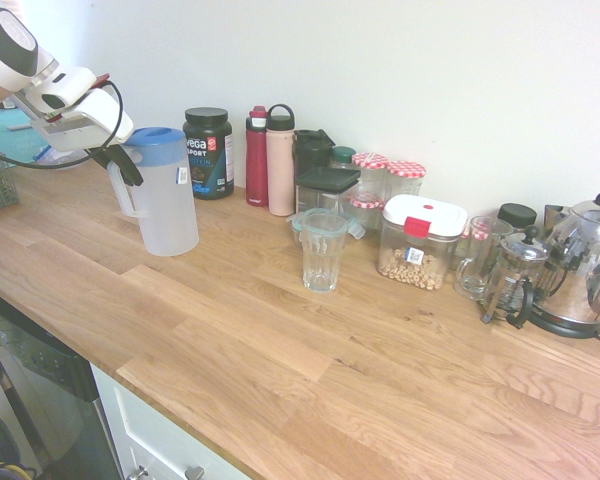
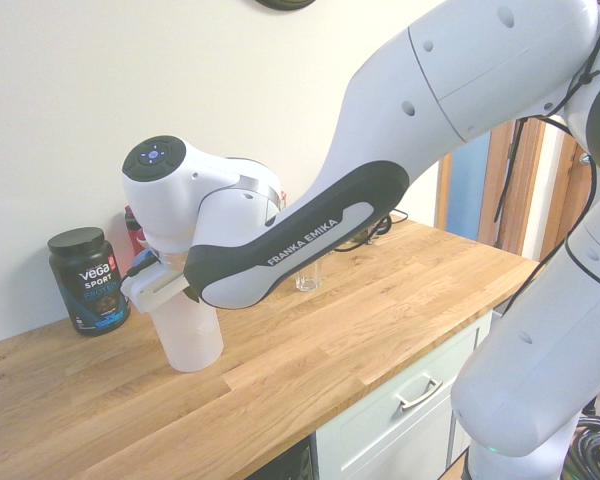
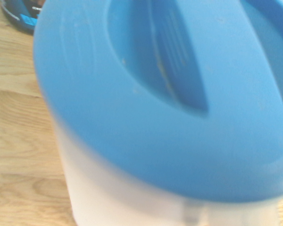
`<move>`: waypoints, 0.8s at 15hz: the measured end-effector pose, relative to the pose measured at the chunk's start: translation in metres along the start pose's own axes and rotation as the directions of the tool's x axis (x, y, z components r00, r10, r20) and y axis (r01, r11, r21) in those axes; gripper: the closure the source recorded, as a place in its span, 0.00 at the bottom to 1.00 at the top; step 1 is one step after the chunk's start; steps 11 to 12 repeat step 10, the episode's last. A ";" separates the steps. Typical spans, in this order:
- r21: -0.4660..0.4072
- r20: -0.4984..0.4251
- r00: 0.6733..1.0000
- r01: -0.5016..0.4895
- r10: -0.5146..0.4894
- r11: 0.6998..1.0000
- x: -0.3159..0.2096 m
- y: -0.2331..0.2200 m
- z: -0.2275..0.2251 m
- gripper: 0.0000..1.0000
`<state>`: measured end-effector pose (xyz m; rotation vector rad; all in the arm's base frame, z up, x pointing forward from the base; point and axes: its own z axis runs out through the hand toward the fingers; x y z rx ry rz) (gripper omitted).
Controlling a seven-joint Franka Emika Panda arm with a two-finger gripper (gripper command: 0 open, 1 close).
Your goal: Pour me some water
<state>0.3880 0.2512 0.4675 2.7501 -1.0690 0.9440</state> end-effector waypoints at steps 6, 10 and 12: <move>-0.004 0.144 0.989 -0.029 0.029 1.000 0.014 0.009 -0.006 0.00; -0.050 0.277 0.961 0.008 0.006 0.999 0.025 0.034 -0.049 0.00; -0.050 0.277 0.961 0.008 0.006 0.999 0.025 0.034 -0.049 0.00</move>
